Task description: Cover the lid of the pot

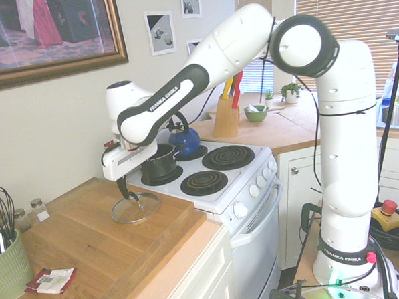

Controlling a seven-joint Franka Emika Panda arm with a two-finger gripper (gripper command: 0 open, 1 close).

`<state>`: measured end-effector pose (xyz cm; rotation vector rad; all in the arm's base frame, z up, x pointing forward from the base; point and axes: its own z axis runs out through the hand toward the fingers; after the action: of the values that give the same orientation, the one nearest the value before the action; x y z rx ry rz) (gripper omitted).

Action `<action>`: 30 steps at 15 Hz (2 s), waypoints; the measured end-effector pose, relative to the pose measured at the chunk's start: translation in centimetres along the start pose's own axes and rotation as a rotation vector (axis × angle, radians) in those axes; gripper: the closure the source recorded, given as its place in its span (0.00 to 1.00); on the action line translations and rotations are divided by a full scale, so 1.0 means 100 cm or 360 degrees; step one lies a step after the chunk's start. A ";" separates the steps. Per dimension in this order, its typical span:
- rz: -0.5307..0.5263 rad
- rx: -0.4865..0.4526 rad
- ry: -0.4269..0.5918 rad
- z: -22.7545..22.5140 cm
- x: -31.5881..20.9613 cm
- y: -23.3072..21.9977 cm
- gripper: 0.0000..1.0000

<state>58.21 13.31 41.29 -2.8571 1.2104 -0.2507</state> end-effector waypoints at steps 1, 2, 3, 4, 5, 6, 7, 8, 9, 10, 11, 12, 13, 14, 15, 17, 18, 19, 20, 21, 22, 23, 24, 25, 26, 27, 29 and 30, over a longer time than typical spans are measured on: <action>0.0000 -0.0012 -0.0001 0.012 0.005 -0.006 0.00; 0.0006 -0.0021 0.0001 0.022 0.009 -0.012 0.00; 0.0015 -0.0031 0.0001 0.030 0.014 -0.015 0.00; 0.0022 -0.0040 0.0002 0.036 0.019 -0.017 1.00; 0.0027 -0.0045 0.0008 0.040 0.022 -0.018 1.00; 0.0035 -0.0044 0.0017 0.041 0.025 -0.020 1.00; 0.0044 -0.0042 0.0023 0.041 0.029 -0.020 1.00; 0.0050 -0.0040 0.0028 0.041 0.031 -0.020 1.00; 0.0056 -0.0040 0.0033 0.042 0.034 -0.020 1.00; 0.0064 -0.0039 0.0037 0.042 0.037 -0.020 1.00; 0.0067 -0.0040 0.0039 0.043 0.039 -0.020 1.00; 0.0069 -0.0043 0.0037 0.045 0.040 -0.020 1.00; 0.0069 -0.0046 0.0034 0.046 0.039 -0.020 1.00; 0.0071 -0.0048 0.0030 0.048 0.040 -0.021 1.00; 0.0075 -0.0046 0.0027 0.048 0.040 -0.022 1.00; 0.0082 -0.0042 0.0021 0.048 0.041 -0.022 1.00; 0.0083 -0.0041 0.0019 0.048 0.041 -0.023 1.00; 0.0084 -0.0041 0.0016 0.048 0.040 -0.023 1.00; 0.0083 -0.0041 0.0014 0.048 0.039 -0.023 1.00; 0.0083 -0.0041 0.0011 0.048 0.038 -0.024 1.00; 0.0082 -0.0039 0.0008 0.048 0.037 -0.025 1.00; 0.0084 -0.0038 0.0006 0.048 0.036 -0.025 1.00; 0.0088 -0.0038 0.0006 0.048 0.035 -0.026 1.00; 0.0091 -0.0038 0.0005 0.048 0.035 -0.026 1.00; 0.0095 -0.0038 0.0005 0.048 0.034 -0.026 1.00; 0.0100 -0.0038 0.0006 0.048 0.035 -0.026 1.00; 0.0119 -0.0036 0.0004 0.047 0.037 -0.025 1.00; 0.0130 -0.0032 -0.0001 0.047 0.037 -0.025 1.00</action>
<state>63.32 12.24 37.44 -2.8160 1.3338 -0.2360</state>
